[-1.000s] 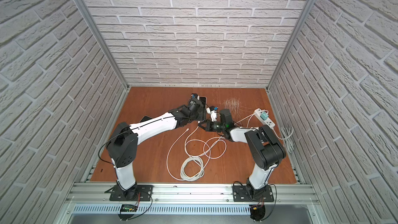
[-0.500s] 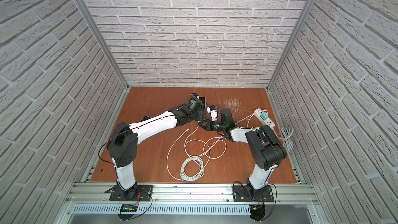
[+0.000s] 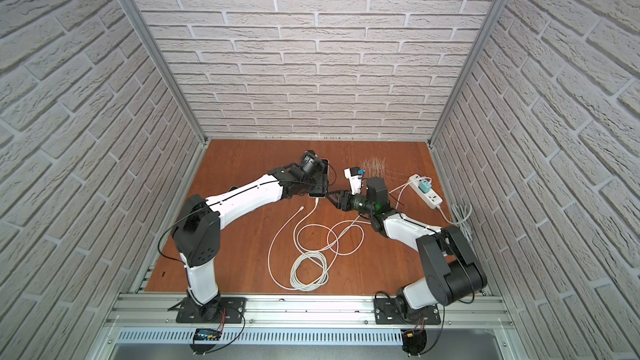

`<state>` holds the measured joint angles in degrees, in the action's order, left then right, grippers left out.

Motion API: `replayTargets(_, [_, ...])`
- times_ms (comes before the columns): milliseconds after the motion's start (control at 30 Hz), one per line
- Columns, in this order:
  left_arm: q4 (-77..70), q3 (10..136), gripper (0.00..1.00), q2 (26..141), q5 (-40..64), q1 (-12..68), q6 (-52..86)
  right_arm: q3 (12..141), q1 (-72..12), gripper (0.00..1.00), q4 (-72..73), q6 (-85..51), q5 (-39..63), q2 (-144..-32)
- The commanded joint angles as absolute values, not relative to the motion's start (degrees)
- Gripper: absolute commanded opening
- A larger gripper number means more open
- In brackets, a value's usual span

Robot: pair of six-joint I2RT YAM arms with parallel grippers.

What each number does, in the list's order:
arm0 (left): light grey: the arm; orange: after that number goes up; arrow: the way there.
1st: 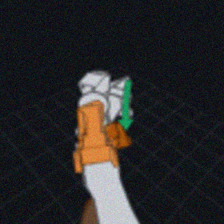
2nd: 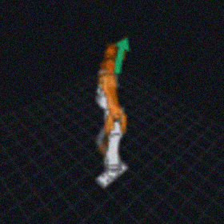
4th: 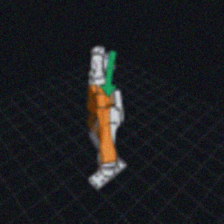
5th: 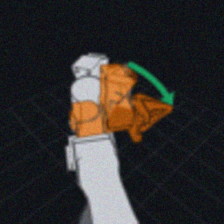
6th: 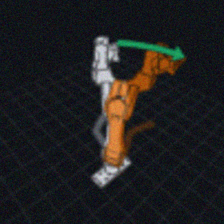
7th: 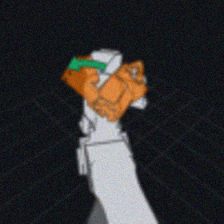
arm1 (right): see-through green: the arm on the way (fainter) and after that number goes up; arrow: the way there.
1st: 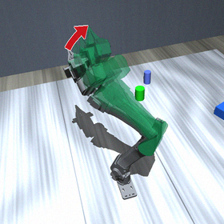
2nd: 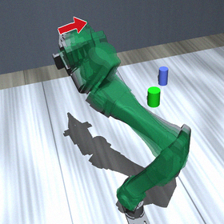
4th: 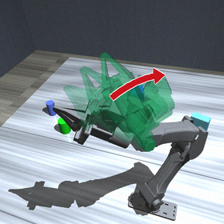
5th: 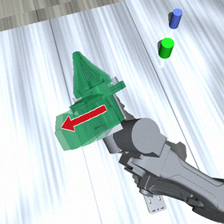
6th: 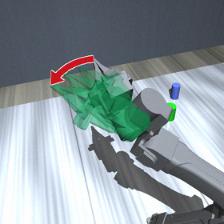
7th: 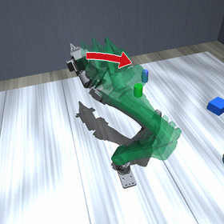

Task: Plug the charging cable into the phone
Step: Insert the charging cable into the phone, then place the phone at the center of the board.

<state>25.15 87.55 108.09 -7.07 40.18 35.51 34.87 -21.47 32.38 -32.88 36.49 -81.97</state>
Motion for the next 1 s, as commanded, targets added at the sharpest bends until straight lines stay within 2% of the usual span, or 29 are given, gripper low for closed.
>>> replayTargets(0, [26.0, 89.1, 0.4, 109.3, -5.7, 39.2, 36.9, 31.5, -21.2, 0.53, 34.6, -33.4, 31.6, -76.5])
replayTargets(133, [29.3, 93.2, 0.4, 112.8, -5.1, 38.4, 38.1, 29.5, -21.2, 0.57, 33.7, -33.6, 27.1, -73.8])
replayTargets(533, [45.2, 114.4, 0.4, 128.8, -8.6, 37.8, 39.6, 31.6, -20.9, 0.57, 33.5, -35.7, 27.5, -78.6])
replayTargets(967, [51.0, 122.5, 0.41, 136.6, -10.9, 36.0, 41.2, 31.6, -20.9, 0.57, 33.7, -35.9, 27.5, -78.9])
